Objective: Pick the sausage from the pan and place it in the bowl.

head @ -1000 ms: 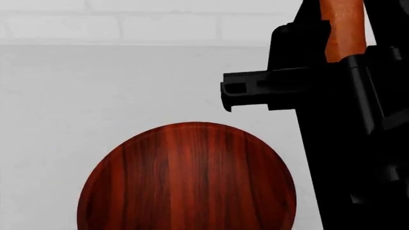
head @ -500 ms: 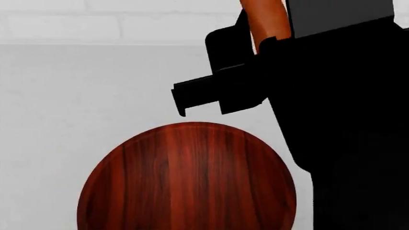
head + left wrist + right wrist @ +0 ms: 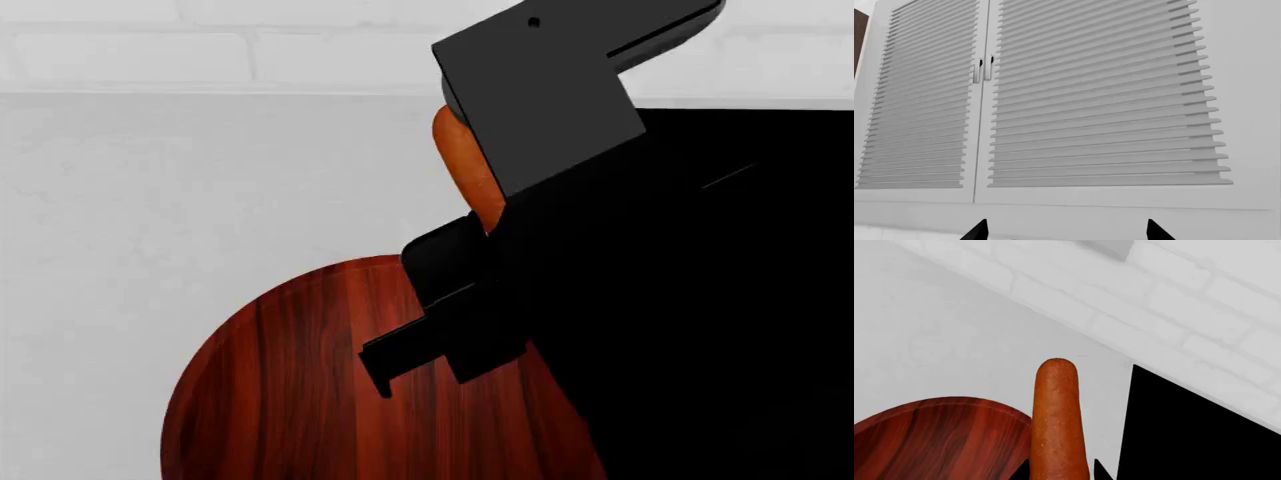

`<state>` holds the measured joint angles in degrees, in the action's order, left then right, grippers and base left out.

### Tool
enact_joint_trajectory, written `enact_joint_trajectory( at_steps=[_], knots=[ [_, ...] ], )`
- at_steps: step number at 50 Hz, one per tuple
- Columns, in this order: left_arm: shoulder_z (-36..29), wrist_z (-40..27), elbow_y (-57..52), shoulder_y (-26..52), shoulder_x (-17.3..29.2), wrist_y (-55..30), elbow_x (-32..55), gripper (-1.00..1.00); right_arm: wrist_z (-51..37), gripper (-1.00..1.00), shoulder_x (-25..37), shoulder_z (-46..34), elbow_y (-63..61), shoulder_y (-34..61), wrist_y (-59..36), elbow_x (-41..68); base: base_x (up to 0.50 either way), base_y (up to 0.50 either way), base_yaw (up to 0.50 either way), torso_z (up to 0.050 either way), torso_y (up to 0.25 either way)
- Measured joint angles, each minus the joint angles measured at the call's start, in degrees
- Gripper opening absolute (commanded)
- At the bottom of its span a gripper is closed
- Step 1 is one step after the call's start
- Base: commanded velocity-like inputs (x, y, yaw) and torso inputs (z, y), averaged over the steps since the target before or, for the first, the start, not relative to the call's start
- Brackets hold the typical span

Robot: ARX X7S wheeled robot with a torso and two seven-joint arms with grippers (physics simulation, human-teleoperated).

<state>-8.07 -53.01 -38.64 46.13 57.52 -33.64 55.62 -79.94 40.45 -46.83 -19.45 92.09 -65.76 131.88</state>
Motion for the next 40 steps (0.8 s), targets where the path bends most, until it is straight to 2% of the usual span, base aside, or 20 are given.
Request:
enact_joint_trajectory(
  at_steps=[19, 40],
  knots=[
    [0.5, -1.1, -1.0, -0.3, 0.4, -0.8, 0.9, 1.0, -1.0, -1.0, 2.3, -2.4, -4.7, -3.4, 4.3, 6.2, 0.0, 0.0, 0.0, 0.0, 0.0],
    [1.8, -1.6, -1.3, -2.5, 0.8, -0.1, 1.2, 1.0, -1.5, -1.0, 2.7, -5.2, -8.2, -6.2, 7.0, 8.0, 0.0, 0.0, 0.0, 0.0, 0.0]
  ],
)
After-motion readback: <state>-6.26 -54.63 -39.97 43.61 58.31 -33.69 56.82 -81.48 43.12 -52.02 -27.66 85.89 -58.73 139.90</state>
